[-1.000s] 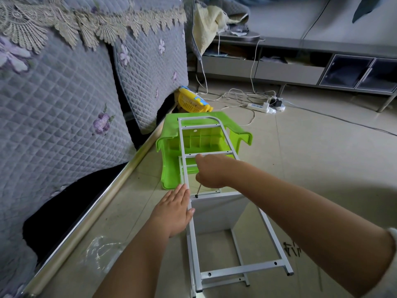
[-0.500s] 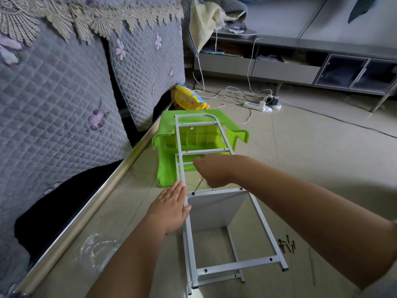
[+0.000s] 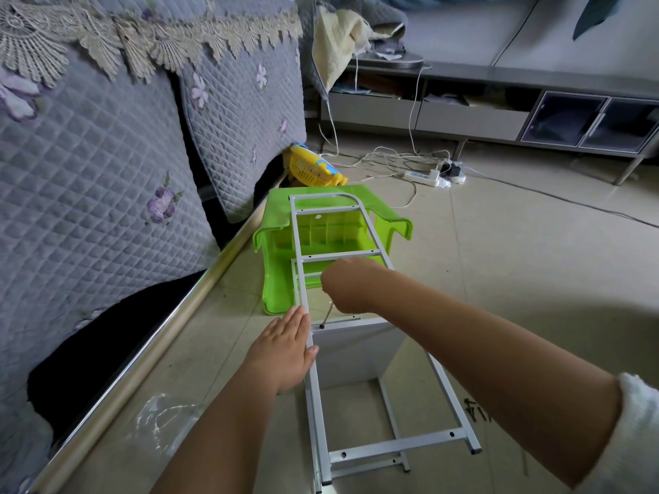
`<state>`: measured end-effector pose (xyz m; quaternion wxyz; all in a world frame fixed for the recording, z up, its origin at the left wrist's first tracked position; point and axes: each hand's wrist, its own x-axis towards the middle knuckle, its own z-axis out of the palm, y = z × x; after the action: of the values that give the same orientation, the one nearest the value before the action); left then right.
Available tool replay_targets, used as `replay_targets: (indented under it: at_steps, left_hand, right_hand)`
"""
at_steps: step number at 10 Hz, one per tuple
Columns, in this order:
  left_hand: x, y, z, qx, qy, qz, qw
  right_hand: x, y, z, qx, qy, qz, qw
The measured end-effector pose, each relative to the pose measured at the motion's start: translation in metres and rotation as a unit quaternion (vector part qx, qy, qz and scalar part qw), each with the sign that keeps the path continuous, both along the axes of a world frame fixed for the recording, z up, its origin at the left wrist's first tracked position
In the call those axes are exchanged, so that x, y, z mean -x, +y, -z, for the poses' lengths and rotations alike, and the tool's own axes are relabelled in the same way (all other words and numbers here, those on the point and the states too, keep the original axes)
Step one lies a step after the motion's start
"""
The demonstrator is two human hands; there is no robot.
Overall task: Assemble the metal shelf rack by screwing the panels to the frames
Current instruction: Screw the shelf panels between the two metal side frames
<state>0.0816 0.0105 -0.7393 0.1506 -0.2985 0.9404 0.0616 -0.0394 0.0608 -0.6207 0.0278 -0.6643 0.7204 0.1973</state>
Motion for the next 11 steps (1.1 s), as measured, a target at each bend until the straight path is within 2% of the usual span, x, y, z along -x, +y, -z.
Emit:
replay_targets:
  at_steps: [1,2,3,4,5,7,9,10,11]
  left_hand:
    - [0.0,0.001,0.0,-0.002,0.004,-0.001,1.0]
    - [0.0,-0.001,0.001,-0.004,0.002,0.001,1.0]
    - [0.001,-0.003,0.002,-0.007,0.004,0.001,1.0]
    - [0.0,-0.002,0.004,-0.003,0.011,0.001,1.0]
    - [0.0,-0.001,0.005,0.0,0.018,0.001,1.0]
    - [-0.001,-0.002,0.007,-0.003,0.026,-0.002,1.0]
    - [-0.001,-0.002,0.005,-0.004,0.024,0.001,1.0]
    - [-0.001,-0.002,0.004,-0.007,0.023,0.003,1.0]
    - [-0.001,-0.003,0.006,-0.01,0.029,0.0,1.0]
  right_hand:
    - [0.001,-0.001,0.005,0.019,0.014,0.05,0.998]
    - [0.002,0.0,0.003,0.015,-0.04,0.063,0.997]
    - [0.001,0.003,-0.003,-0.011,-0.076,0.003,0.997]
    - [0.0,0.002,0.001,-0.001,-0.024,-0.019,1.0]
    - [0.0,-0.001,0.007,0.033,0.012,0.03,0.999]
    - [0.001,0.002,-0.001,-0.013,-0.075,0.009,0.997]
    - [0.001,-0.002,0.001,0.001,-0.005,0.019,1.0]
    - [0.002,-0.002,-0.001,-0.028,0.017,-0.004,0.999]
    - [-0.001,0.002,-0.003,-0.045,0.063,-0.094,0.993]
